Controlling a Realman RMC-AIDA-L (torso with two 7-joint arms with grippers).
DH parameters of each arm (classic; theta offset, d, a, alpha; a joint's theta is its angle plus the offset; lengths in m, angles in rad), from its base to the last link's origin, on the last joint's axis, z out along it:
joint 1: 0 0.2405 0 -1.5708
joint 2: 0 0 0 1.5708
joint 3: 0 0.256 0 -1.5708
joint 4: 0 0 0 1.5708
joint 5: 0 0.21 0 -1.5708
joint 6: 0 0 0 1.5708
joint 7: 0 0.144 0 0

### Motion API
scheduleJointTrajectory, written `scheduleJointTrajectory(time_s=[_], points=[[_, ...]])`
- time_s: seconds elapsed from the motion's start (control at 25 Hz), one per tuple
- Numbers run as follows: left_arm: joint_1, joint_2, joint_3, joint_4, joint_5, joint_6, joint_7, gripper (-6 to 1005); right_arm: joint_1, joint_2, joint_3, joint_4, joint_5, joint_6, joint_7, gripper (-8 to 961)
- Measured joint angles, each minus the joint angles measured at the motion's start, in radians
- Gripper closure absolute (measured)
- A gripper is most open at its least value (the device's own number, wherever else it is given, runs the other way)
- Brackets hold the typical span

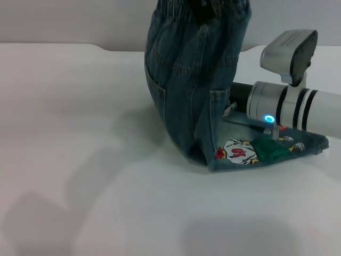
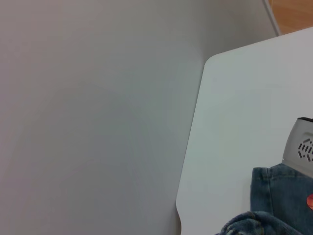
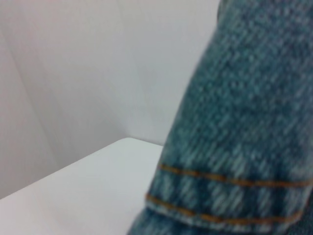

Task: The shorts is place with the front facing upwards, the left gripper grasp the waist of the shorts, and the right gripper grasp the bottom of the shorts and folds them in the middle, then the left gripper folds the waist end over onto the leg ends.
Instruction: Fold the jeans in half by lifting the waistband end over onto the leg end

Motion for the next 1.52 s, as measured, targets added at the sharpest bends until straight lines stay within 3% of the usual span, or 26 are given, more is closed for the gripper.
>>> scheduleJointTrajectory(time_s=[0.36, 1.52], points=[[0.011, 0.0, 0.014, -0.001, 0.0, -0.015, 0.003, 951, -0.016, 0.0, 0.003, -0.011, 0.006, 0.025, 0.0, 509], [0.041, 0.0, 0.049, 0.002, 0.0, -0.05, -0.007, 951, -0.198, -0.009, 0.044, -0.187, 0.057, 0.099, 0.032, 509]])
